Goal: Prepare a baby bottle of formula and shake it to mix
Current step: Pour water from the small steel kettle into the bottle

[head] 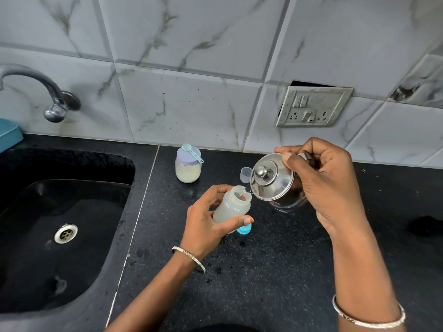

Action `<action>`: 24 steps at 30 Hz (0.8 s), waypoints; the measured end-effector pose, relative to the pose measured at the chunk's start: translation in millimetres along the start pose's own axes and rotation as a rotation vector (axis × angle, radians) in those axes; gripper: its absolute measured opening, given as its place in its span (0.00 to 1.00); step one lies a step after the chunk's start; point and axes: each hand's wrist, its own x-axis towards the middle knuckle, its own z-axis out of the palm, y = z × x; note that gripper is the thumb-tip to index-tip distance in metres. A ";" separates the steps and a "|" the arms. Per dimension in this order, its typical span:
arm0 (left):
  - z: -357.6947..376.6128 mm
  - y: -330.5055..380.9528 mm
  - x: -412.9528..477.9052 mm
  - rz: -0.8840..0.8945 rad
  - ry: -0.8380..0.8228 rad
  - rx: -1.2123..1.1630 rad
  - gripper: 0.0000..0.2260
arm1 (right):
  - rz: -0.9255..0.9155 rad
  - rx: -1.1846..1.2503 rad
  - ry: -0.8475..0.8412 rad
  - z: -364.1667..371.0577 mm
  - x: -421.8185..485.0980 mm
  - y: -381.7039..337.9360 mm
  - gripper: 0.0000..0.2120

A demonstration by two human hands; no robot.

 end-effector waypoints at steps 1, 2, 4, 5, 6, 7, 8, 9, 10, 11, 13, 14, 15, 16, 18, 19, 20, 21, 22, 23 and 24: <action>0.0 -0.3 -0.1 0.001 0.001 -0.002 0.27 | -0.001 -0.002 -0.001 -0.1 0.1 0.6 0.11; -0.1 -0.7 -0.2 0.000 0.002 -0.001 0.27 | -0.004 -0.008 -0.002 -0.2 0.2 1.6 0.11; -0.3 -1.3 -0.4 0.000 0.001 0.001 0.27 | -0.009 -0.018 0.000 -0.7 0.6 2.8 0.10; -0.4 -1.6 -0.4 -0.002 0.002 -0.001 0.27 | -0.009 -0.017 0.002 -1.0 0.7 3.3 0.11; -0.4 -1.9 -0.3 -0.003 0.003 -0.003 0.27 | -0.009 -0.015 0.005 -1.0 0.6 3.3 0.11; -0.4 -2.2 -0.1 -0.006 0.004 -0.004 0.27 | -0.007 -0.016 0.007 -1.1 0.6 3.7 0.12; -0.3 -2.6 0.2 -0.008 0.004 -0.003 0.27 | -0.006 -0.015 0.008 -1.1 0.7 3.8 0.12; -0.1 -3.0 0.9 -0.009 0.005 -0.003 0.27 | -0.006 -0.017 0.008 -1.1 0.8 3.7 0.12; 0.0 -3.4 1.3 -0.009 0.005 -0.004 0.27 | -0.005 -0.019 0.008 -1.2 1.0 3.9 0.11; 0.0 -3.6 1.7 -0.007 0.007 -0.005 0.27 | -0.004 -0.020 0.010 -1.2 1.4 4.1 0.10; 0.3 -4.4 2.6 -0.005 0.008 -0.009 0.27 | 0.000 -0.022 0.015 -1.5 2.4 5.2 0.09; 0.7 -4.8 3.1 -0.005 0.007 -0.010 0.27 | -0.001 -0.023 0.018 -1.8 2.9 5.8 0.08; 0.8 -5.0 3.3 -0.006 0.006 -0.010 0.27 | -0.004 -0.026 0.018 -1.7 2.9 6.0 0.08; 1.1 -5.2 3.7 -0.007 0.005 -0.010 0.27 | -0.007 -0.028 0.017 -1.9 3.1 6.5 0.07; 1.9 -6.0 4.7 -0.010 0.005 -0.008 0.27 | -0.004 -0.030 0.014 -2.6 3.8 7.3 0.06; 2.2 -6.5 5.0 -0.013 0.006 -0.007 0.27 | 0.000 -0.028 0.012 -2.9 3.9 7.5 0.07; 2.4 -6.9 5.3 -0.015 0.008 -0.005 0.27 | 0.000 -0.026 0.010 -3.0 4.1 7.8 0.08; 2.5 -7.0 5.4 -0.018 0.010 -0.002 0.27 | 0.000 -0.025 0.006 -3.1 3.8 7.8 0.09; 2.5 -7.0 5.6 -0.020 0.011 0.001 0.27 | 0.000 -0.024 0.004 -3.2 3.9 8.0 0.09; 2.5 -7.0 5.8 -0.022 0.013 0.003 0.27 | 0.001 -0.024 0.004 -3.3 3.7 7.9 0.10; 2.5 -7.2 5.9 -0.023 0.013 0.006 0.27 | 0.002 -0.023 0.005 -3.4 3.8 8.4 0.10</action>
